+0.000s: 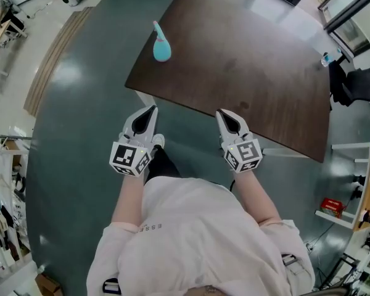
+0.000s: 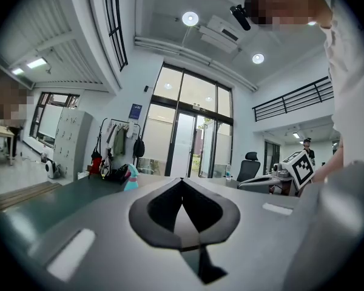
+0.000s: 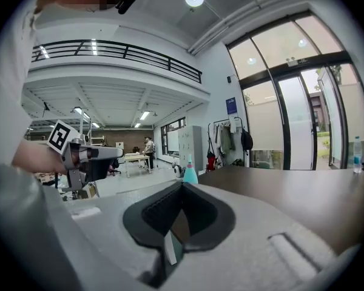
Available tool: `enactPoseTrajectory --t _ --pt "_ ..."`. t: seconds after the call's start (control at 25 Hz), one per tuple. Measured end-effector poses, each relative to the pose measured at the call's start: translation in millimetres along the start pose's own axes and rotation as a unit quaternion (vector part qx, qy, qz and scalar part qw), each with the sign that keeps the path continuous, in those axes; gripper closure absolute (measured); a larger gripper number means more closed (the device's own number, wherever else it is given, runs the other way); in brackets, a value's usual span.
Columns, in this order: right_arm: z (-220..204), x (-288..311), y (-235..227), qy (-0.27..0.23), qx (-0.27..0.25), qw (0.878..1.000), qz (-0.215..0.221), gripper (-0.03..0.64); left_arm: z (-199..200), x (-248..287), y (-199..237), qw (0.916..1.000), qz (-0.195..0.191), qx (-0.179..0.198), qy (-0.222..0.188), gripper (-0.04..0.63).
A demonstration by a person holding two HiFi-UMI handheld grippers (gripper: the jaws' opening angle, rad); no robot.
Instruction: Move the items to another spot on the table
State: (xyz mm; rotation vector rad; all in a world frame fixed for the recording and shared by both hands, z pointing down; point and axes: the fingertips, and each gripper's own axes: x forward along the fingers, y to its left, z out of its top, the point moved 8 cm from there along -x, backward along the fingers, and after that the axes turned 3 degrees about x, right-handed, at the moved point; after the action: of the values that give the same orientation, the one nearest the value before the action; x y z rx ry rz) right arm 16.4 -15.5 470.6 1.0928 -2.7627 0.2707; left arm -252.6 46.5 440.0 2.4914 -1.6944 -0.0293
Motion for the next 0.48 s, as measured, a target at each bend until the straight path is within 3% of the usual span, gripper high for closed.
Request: enactPoseTrajectory --t 0.28,0.48 --pt "35.9 117.3 25.1 0.002 -0.003 1.000 -0.011 0.626 19.5 34.2 125.3 0.9998 -0.013 -0.013 0.003 0.580" --pt "54.8 182.9 18.1 -0.002 -0.001 1.000 -0.023 0.626 29.1 73.8 180.4 0.9990 -0.041 -0.014 0.010 0.580"
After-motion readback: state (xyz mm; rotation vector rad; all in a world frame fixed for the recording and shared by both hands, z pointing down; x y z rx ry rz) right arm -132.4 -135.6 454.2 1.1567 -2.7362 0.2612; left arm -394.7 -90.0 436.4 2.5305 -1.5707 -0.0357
